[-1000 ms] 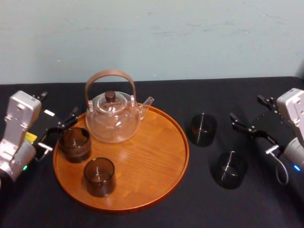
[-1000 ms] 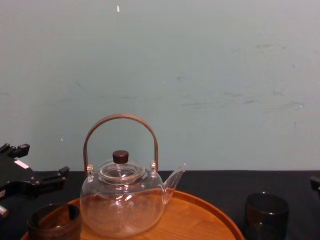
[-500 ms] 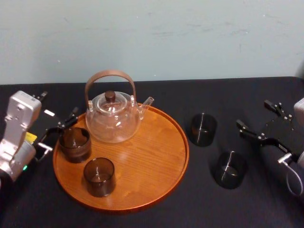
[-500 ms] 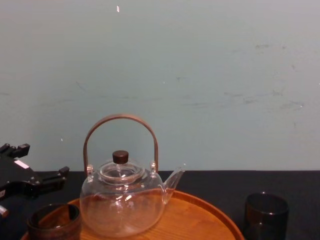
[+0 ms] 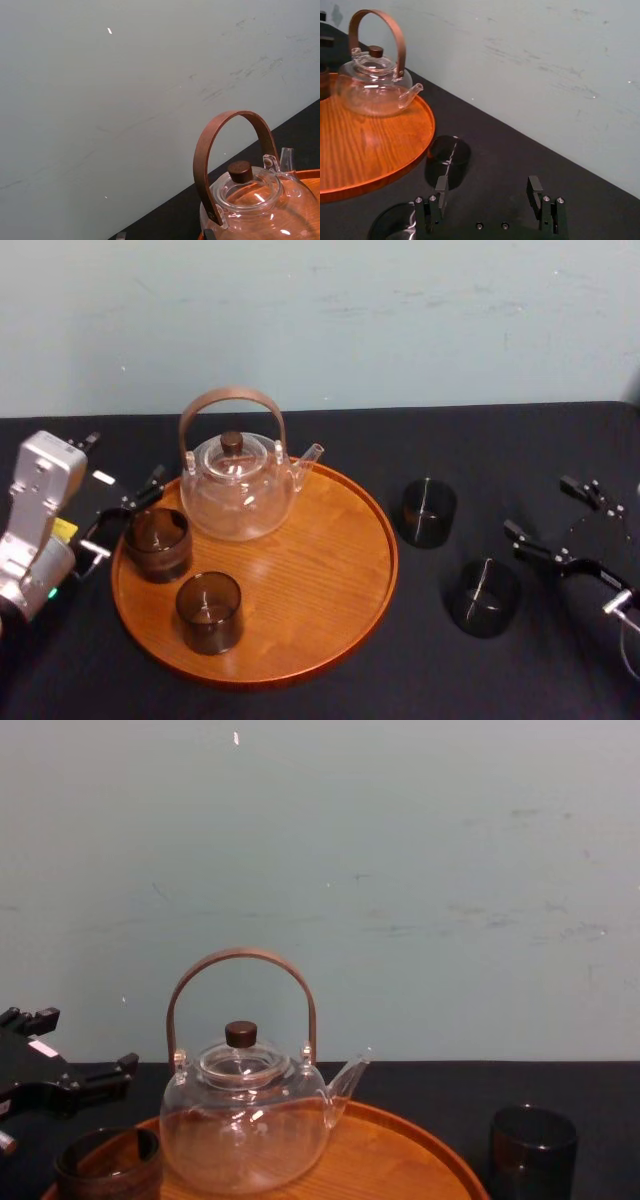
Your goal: Pick up the glass from the table and place it on the tray.
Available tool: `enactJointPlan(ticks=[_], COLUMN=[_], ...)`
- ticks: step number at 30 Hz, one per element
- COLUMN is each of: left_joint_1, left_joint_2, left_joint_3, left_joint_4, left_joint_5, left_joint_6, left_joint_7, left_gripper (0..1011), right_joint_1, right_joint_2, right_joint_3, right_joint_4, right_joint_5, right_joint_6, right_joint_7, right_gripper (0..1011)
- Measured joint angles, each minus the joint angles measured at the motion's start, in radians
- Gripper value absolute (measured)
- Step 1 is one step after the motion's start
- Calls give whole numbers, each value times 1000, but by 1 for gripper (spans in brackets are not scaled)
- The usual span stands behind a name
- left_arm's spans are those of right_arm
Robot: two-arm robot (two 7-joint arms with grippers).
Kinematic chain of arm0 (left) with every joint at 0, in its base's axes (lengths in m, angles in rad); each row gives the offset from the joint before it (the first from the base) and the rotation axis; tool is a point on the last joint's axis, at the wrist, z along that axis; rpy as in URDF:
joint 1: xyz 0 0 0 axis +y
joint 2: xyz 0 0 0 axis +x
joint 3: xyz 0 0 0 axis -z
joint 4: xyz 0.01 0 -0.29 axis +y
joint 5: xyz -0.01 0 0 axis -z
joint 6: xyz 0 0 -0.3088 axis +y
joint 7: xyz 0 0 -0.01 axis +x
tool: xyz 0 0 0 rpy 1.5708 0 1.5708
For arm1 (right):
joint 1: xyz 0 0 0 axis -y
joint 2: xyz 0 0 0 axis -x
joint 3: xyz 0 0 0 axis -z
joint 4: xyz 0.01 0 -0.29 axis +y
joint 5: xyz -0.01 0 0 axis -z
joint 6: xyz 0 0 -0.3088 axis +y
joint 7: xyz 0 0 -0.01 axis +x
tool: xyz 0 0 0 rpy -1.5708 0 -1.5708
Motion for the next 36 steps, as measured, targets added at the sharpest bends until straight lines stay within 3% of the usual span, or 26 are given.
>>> enactJointPlan(ticks=[12, 25, 36], left_joint_1=[0, 0, 0], left_joint_2=[0, 0, 0], left_joint_3=[0, 0, 0], left_joint_4=[0, 0, 0], left_joint_5=[0, 0, 0], left_joint_6=[0, 0, 0], left_joint_7=[0, 0, 0], left_gripper=[1001, 1001, 1001], right_joint_1=[-85, -155, -173], right_joint_2=[40, 57, 69], right_joint_3=[52, 123, 140], right_joint_4=[-46, -69, -65], right_joint_5=[28, 79, 103], right_joint_6=[-1, -45, -59], right_joint_7=[78, 166, 263], right_gripper=[1002, 1002, 1002])
